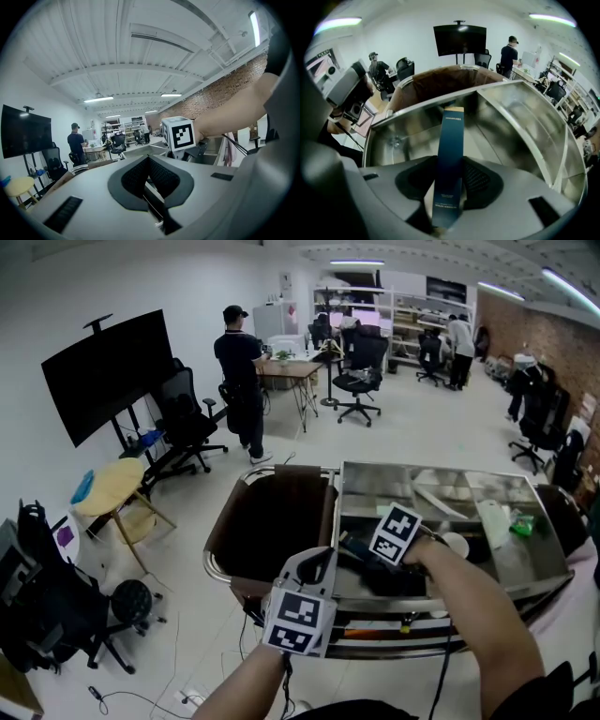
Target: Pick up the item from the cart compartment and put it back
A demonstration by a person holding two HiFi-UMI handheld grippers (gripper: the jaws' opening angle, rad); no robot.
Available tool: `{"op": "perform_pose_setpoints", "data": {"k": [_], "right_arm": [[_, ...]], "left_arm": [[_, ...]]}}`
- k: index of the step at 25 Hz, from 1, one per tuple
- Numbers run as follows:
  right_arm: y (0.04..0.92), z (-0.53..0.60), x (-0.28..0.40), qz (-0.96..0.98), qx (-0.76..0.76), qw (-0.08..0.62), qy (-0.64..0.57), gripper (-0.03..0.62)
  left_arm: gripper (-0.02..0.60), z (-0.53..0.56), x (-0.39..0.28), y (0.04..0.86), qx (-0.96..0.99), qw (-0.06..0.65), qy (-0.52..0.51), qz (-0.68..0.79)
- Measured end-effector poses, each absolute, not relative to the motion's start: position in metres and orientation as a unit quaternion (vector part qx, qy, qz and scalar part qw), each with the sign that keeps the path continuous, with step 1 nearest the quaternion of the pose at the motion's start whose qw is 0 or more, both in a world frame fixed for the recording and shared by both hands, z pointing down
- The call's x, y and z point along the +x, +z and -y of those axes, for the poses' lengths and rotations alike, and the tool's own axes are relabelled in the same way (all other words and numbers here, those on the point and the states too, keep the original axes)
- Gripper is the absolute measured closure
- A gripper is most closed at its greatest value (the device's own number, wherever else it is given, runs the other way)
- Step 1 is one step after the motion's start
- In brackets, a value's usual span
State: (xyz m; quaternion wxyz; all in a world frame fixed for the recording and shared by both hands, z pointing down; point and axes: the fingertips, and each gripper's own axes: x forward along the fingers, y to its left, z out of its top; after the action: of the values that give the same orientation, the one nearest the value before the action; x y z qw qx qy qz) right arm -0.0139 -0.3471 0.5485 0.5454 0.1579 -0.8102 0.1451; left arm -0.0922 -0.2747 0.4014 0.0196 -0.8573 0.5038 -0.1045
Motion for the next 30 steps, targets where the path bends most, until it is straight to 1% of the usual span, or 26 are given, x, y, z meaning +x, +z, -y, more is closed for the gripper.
{"op": "perform_pose_setpoints", "data": {"k": [7,14,16,20,22,27,30], "right_arm": [[0.501,0.359,-0.006,0.857,0.201,0.444,0.167,0.411],[0.468,0.361,0.004,0.888,0.23,0.361,0.17,0.411],[0.449,0.359,0.003,0.903,0.241,0.317,0.163,0.411],[0.388,0.341,0.003,0.938,0.263,0.177,0.14,0.411],[0.363,0.329,0.009,0.946,0.27,0.124,0.13,0.411],[0.335,0.298,0.033,0.948,0.294,0.078,0.088,0.411],[0.313,0.267,0.051,0.949,0.306,0.015,0.079,0.411]], "left_arm": [[0.581,0.275,-0.09,0.392,-0.855,0.022,-0.1,-0.509],[0.581,0.273,-0.083,0.385,-0.852,0.027,-0.095,-0.514],[0.581,0.271,-0.083,0.381,-0.849,0.031,-0.086,-0.521],[0.582,0.265,-0.083,0.376,-0.845,0.037,-0.08,-0.528],[0.581,0.264,-0.081,0.373,-0.844,0.037,-0.079,-0.53],[0.581,0.256,-0.076,0.363,-0.844,0.03,-0.069,-0.53],[0.581,0.248,-0.087,0.355,-0.841,0.031,-0.06,-0.537]]}}
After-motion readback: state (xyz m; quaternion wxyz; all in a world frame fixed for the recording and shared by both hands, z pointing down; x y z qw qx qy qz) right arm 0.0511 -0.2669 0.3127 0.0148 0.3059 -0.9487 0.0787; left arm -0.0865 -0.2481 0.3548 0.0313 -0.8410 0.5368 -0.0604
